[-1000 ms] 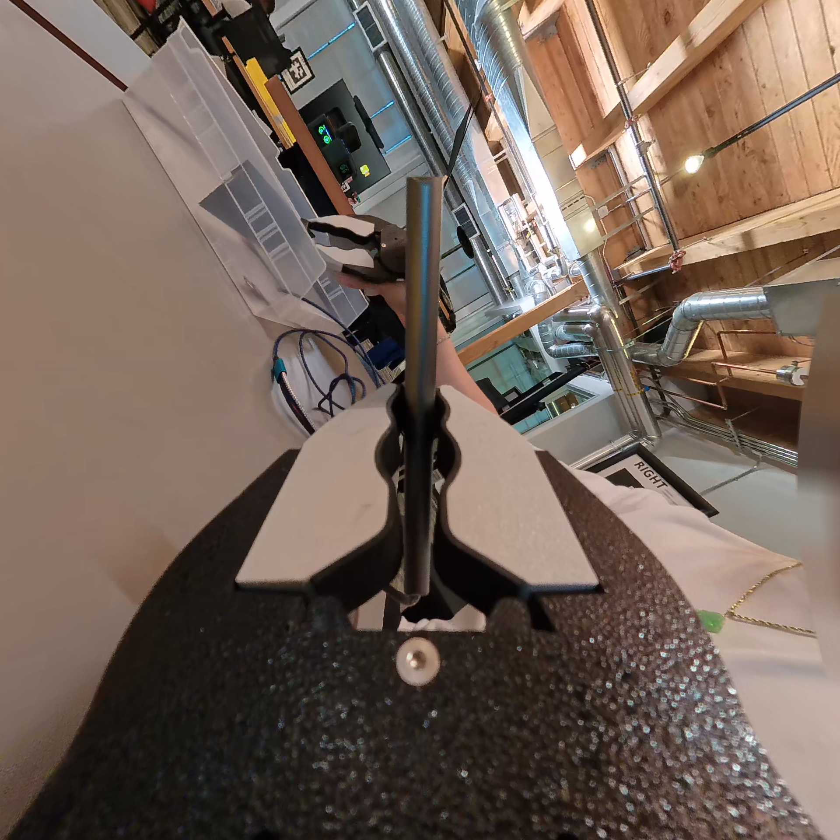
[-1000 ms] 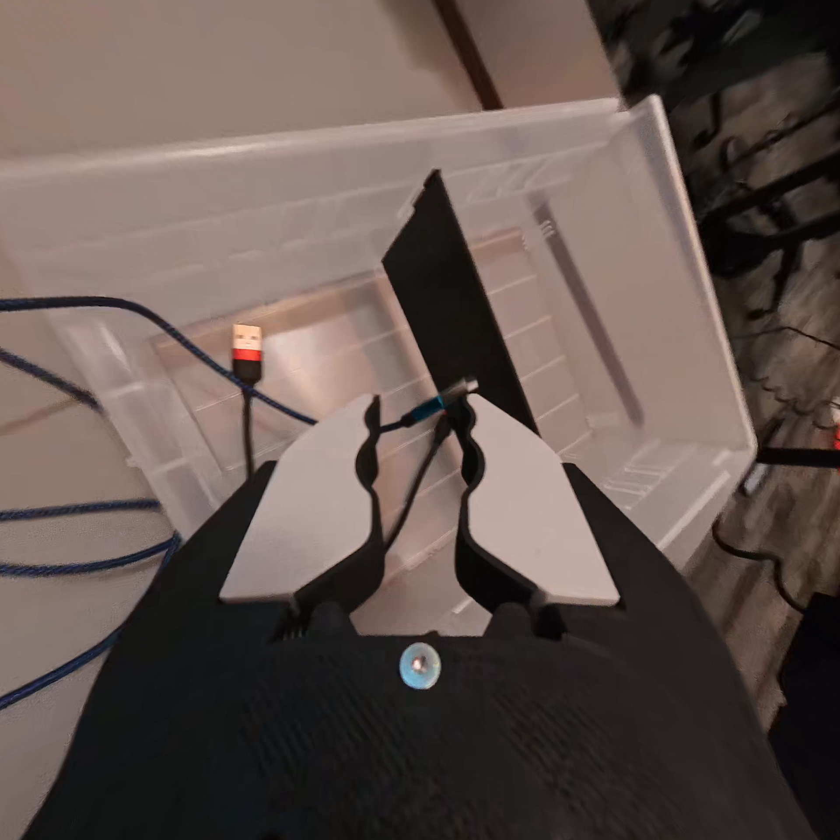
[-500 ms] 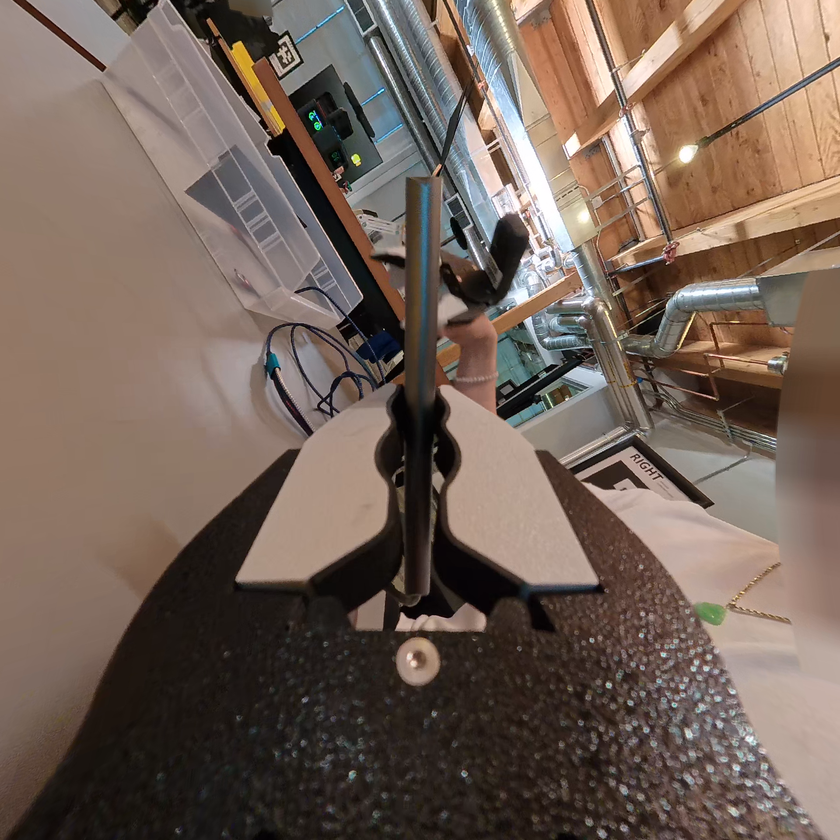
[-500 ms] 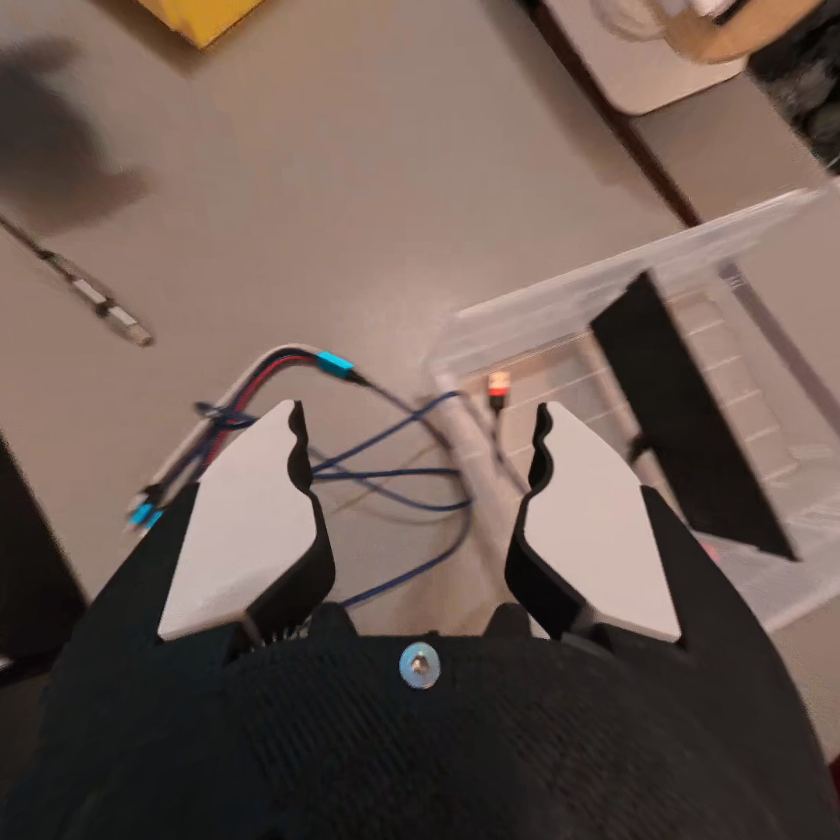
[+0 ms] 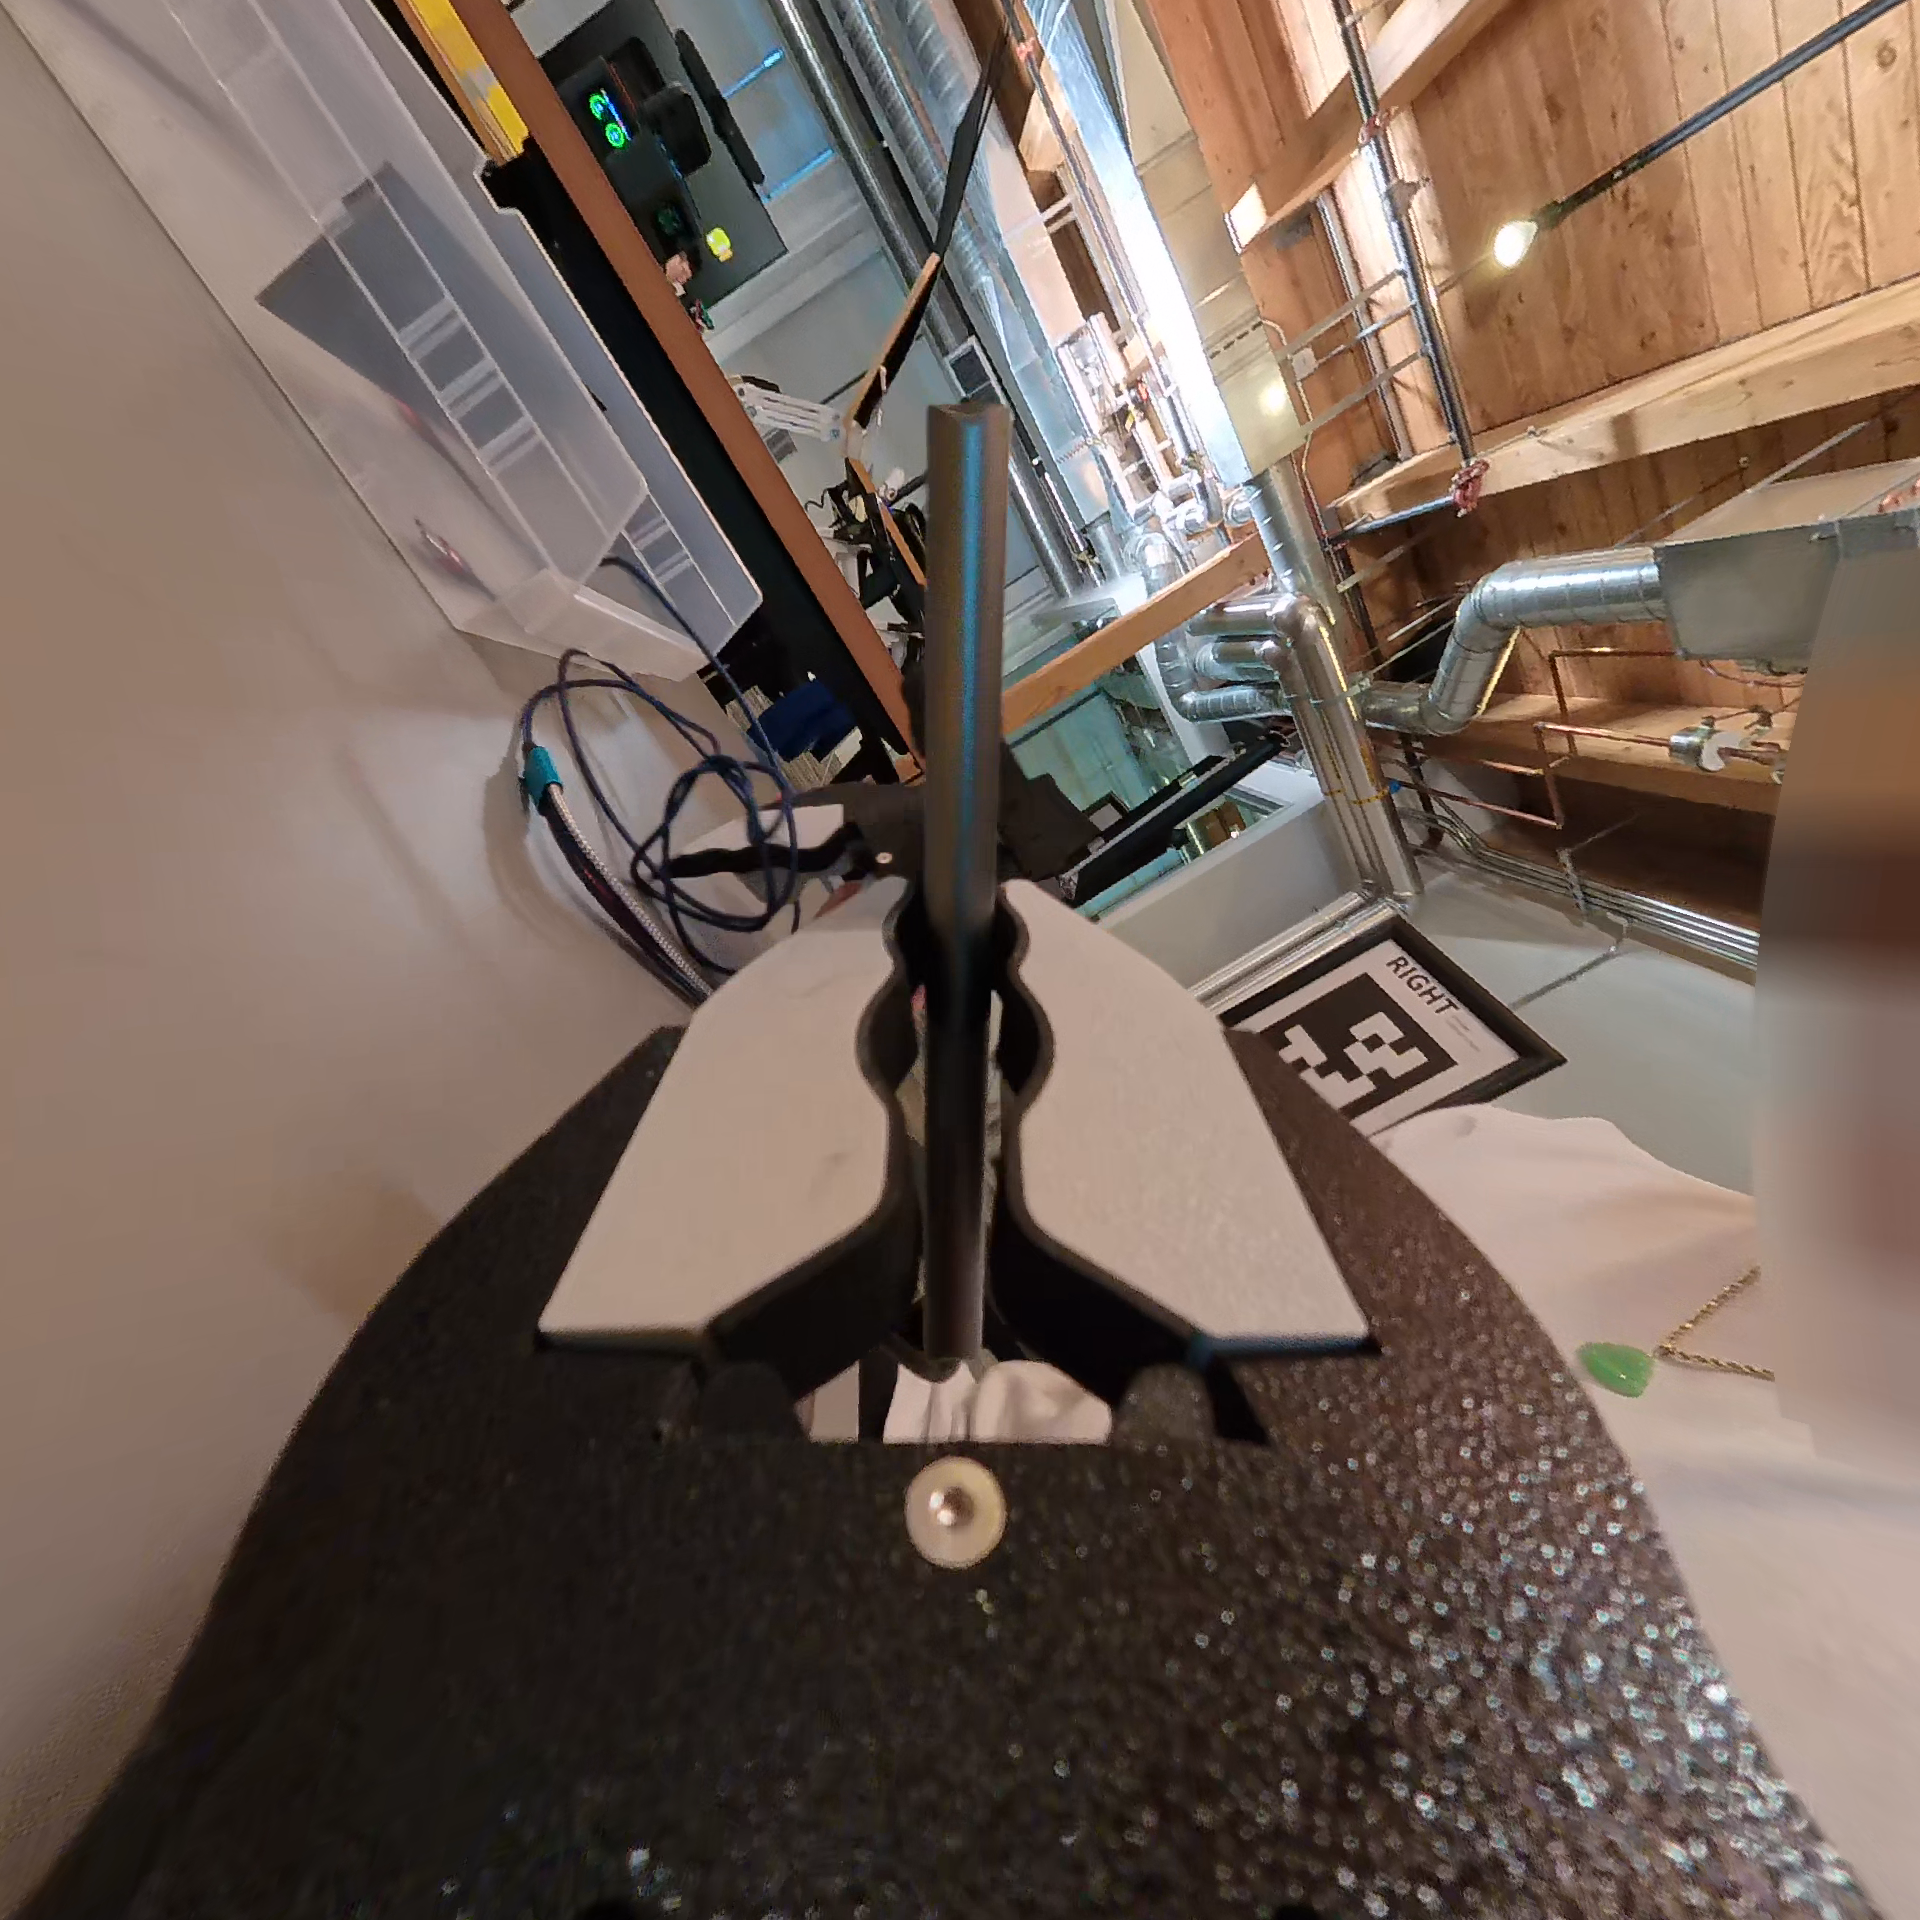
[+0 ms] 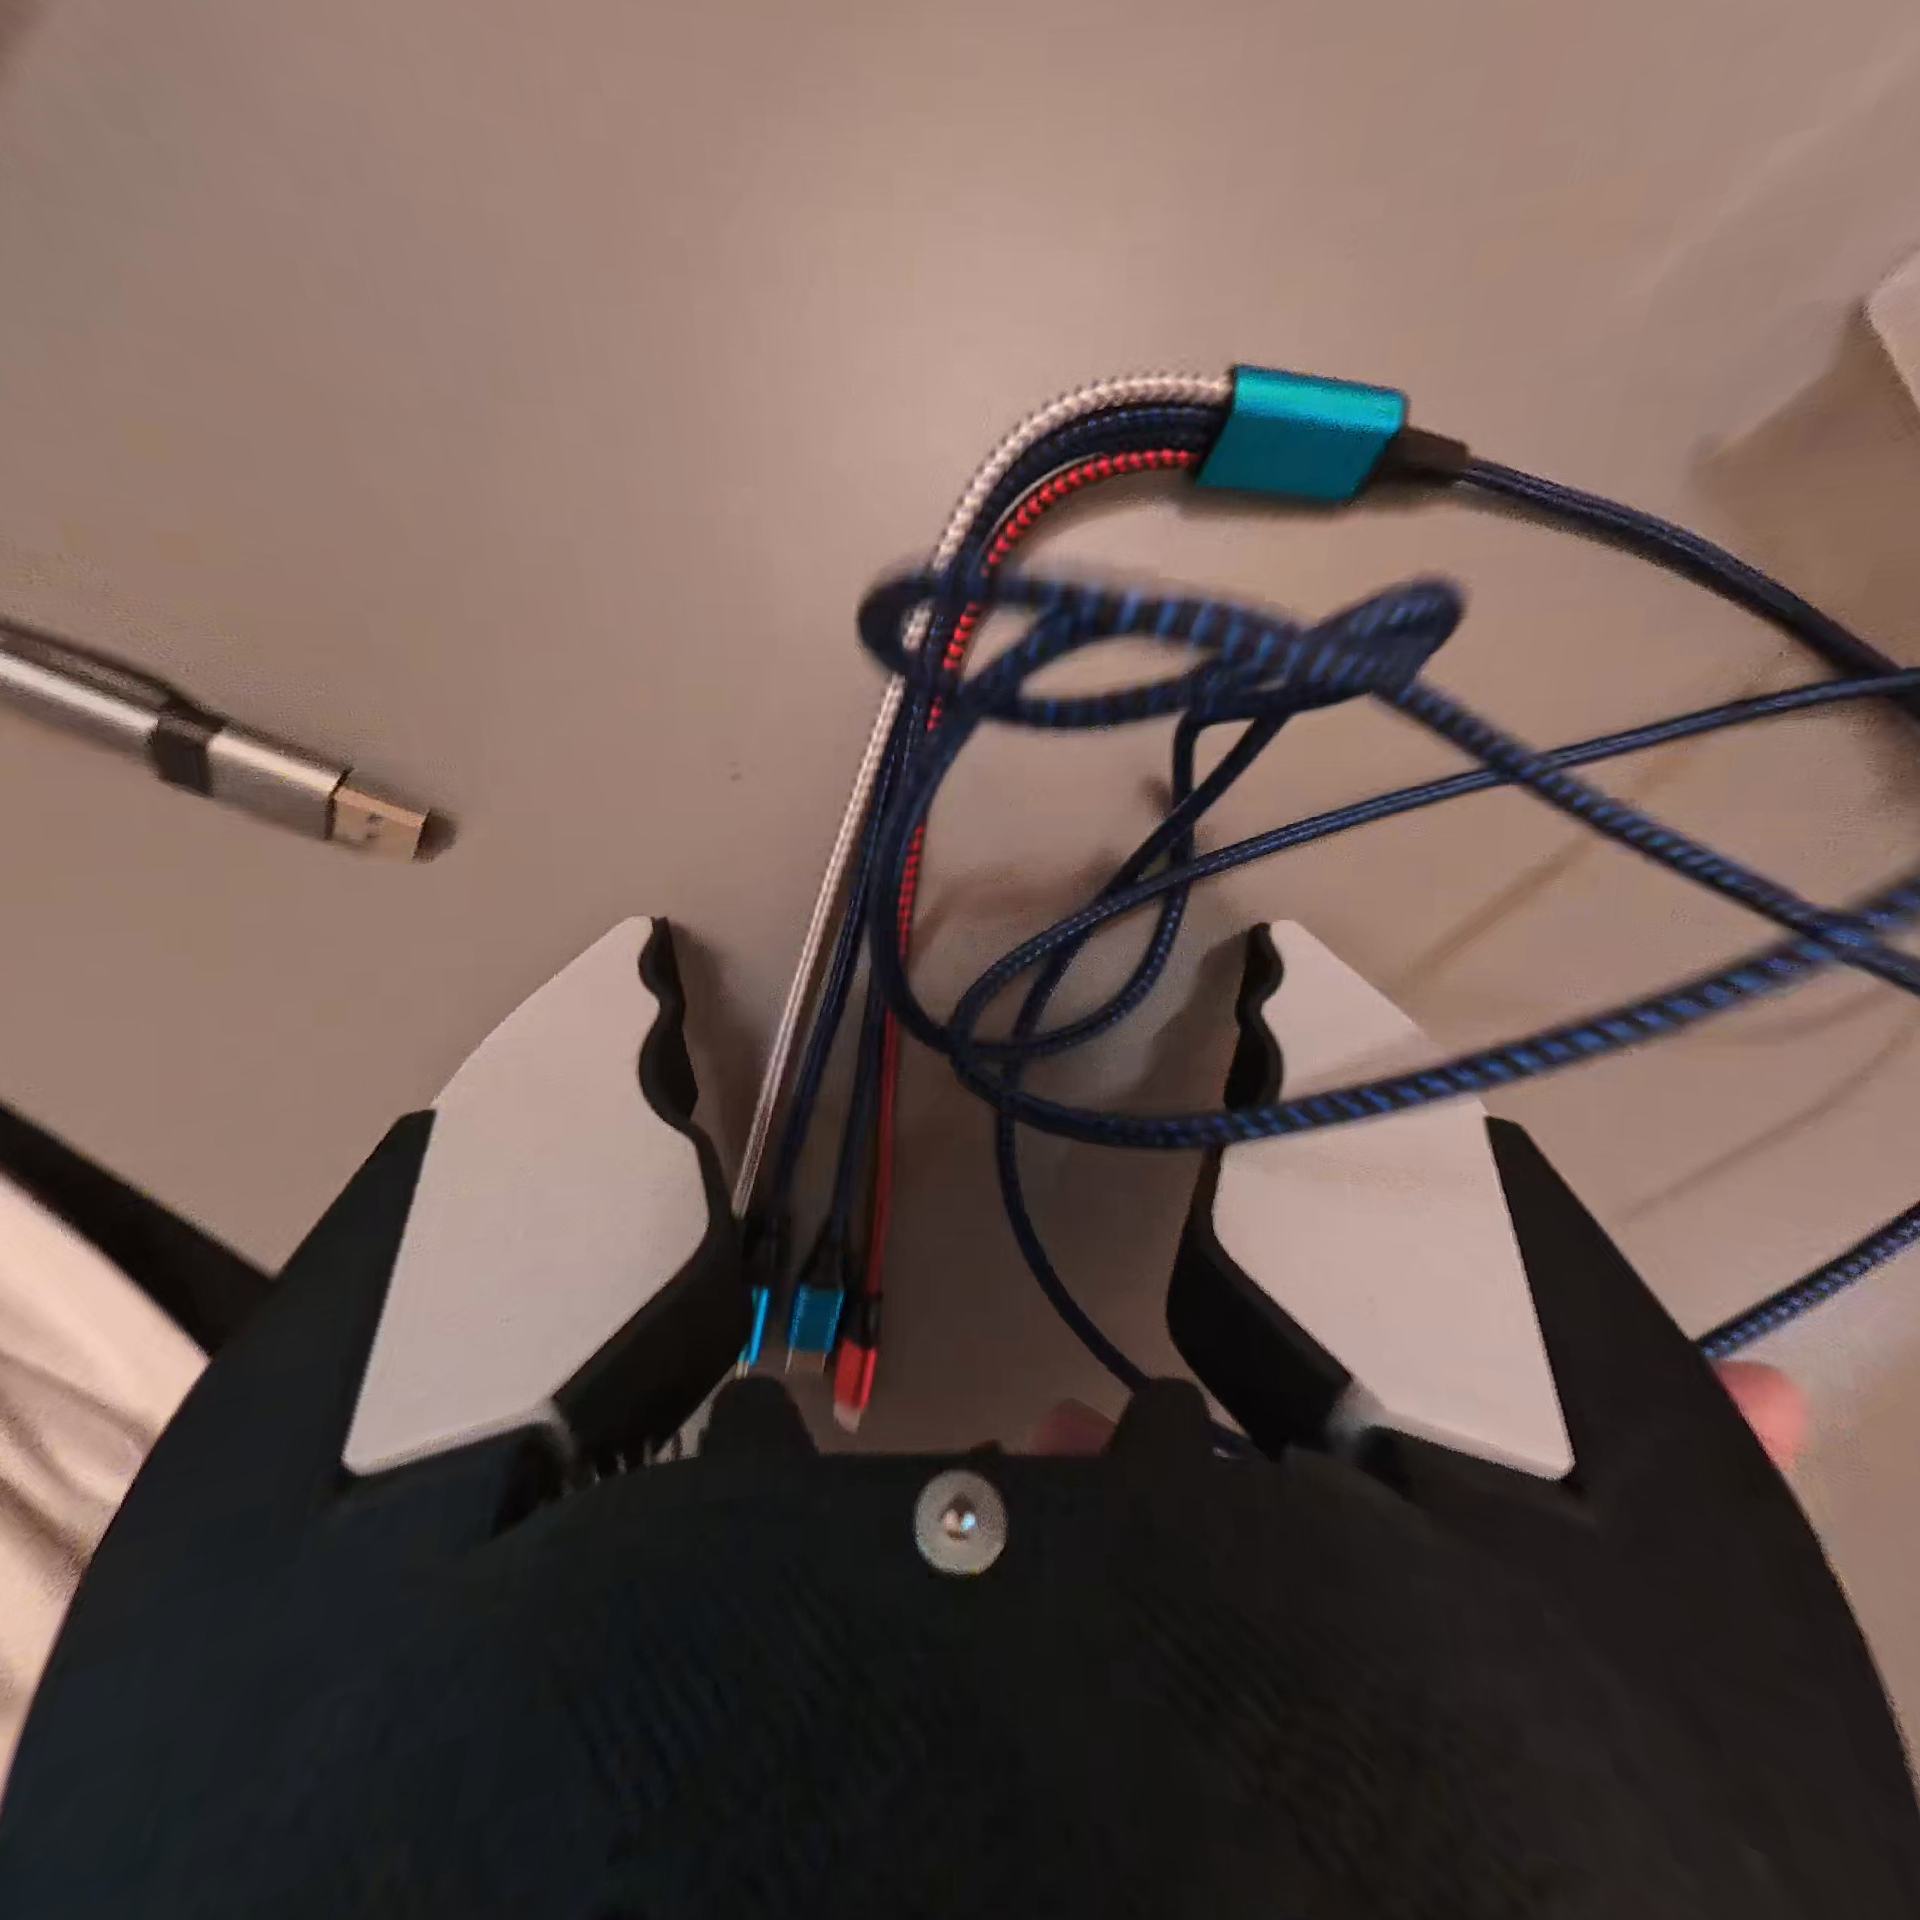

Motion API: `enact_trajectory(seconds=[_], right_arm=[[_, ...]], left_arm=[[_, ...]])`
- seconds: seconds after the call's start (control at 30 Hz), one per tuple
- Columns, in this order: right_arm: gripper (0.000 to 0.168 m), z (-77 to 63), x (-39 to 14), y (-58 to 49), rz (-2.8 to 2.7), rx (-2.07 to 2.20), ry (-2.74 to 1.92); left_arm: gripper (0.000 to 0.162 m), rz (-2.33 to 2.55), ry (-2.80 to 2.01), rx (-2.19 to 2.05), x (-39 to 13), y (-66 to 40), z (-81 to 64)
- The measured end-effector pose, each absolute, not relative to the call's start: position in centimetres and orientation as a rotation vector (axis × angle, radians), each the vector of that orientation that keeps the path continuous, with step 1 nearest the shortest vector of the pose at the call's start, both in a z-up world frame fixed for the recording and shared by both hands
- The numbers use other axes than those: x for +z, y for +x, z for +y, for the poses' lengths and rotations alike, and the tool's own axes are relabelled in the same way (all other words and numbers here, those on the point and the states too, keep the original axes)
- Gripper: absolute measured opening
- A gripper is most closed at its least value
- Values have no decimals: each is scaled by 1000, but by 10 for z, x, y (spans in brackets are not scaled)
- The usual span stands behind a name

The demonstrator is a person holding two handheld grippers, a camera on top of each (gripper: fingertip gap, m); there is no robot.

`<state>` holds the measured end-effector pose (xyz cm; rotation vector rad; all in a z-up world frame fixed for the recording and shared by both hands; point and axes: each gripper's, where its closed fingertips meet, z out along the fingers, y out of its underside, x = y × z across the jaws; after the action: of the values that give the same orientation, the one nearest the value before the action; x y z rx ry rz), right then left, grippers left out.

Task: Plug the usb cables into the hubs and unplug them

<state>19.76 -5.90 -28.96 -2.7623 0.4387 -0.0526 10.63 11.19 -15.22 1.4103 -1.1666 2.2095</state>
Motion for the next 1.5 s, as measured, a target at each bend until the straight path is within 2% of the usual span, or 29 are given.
enact_trajectory(seconds=[0.07, 0.17, 0.33, 0.5, 0.53, 0.57, 0.63, 0.7, 0.97, 1.3, 1.5], right_arm=[[116, -56, -294, 203, 466, -93, -2775], [114, -57, -295, 206, 449, -72, -2794], [92, -61, -292, 214, 477, -69, -2794], [81, -58, -291, 215, 481, -64, -2818], [68, -56, -289, 215, 473, -67, -2808], [46, -53, -288, 215, 458, -71, -2793], [35, -49, -288, 215, 439, -76, -2781], [10, -43, -288, 214, 373, -84, -2772], [10, -55, -279, 222, 164, -89, -2781], [6, -97, -140, 308, -116, -233, -2738], [6, -105, -108, 375, -302, -309, -2791]], left_arm=[[9, -1184, 1396, 2211, -150, 105, 110], [10, -1199, 1370, 2225, -146, 101, 110], [10, -1215, 1369, 2246, -139, 98, 119], [9, -1212, 1359, 2257, -136, 95, 121], [9, -1207, 1353, 2257, -135, 95, 120], [9, -1201, 1346, 2258, -134, 94, 119], [10, -1208, 1333, 2256, -133, 94, 115], [10, -1219, 1324, 2253, -131, 93, 112], [10, -1229, 1301, 2263, -124, 88, 109], [9, -1221, 1299, 2289, -119, 85, 118], [9, -1208, 1316, 2295, -121, 85, 123]])
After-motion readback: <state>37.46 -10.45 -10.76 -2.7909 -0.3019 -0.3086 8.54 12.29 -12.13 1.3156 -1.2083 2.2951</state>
